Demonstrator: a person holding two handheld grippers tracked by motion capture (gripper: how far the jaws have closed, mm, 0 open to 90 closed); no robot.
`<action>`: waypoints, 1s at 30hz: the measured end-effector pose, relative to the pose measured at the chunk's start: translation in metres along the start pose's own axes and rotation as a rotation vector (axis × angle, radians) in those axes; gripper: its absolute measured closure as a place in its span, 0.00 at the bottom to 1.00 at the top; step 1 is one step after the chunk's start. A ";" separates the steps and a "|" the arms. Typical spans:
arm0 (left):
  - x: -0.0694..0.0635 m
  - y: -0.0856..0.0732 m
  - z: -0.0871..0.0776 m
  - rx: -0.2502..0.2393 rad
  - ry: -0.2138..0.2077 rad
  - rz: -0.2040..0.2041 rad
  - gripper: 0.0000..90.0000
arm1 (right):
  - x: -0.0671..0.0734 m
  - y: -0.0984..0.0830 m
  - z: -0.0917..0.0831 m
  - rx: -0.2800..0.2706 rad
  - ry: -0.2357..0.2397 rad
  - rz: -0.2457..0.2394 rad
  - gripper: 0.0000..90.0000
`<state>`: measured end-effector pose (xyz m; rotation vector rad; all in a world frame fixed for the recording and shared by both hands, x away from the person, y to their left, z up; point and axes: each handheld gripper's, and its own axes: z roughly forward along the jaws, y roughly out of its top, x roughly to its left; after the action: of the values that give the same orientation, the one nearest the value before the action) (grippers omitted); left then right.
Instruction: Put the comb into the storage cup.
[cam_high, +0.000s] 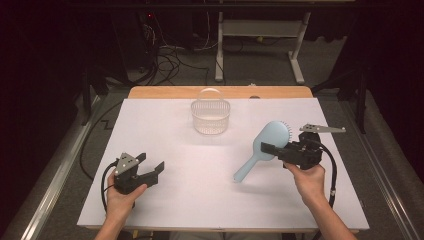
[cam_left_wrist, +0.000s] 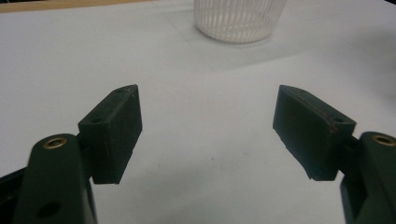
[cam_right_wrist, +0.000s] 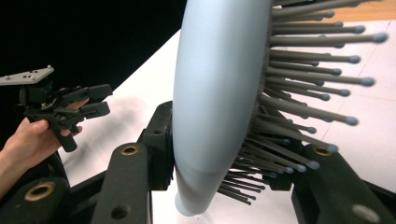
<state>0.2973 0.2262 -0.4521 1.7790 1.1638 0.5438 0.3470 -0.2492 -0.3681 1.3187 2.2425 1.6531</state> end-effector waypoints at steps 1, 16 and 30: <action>0.001 -0.001 0.000 0.000 0.003 -0.002 0.28 | 0.000 0.001 0.000 0.000 -0.002 -0.004 0.61; 0.011 -0.010 -0.004 -0.024 0.031 -0.038 0.27 | -0.002 0.018 0.000 0.010 -0.023 -0.019 0.61; 0.014 -0.016 -0.005 -0.016 0.033 -0.039 0.27 | -0.001 0.036 0.005 0.006 -0.039 -0.026 0.61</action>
<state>0.2924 0.2430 -0.4655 1.7359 1.2108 0.5605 0.3710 -0.2441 -0.3416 1.3060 2.2340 1.5995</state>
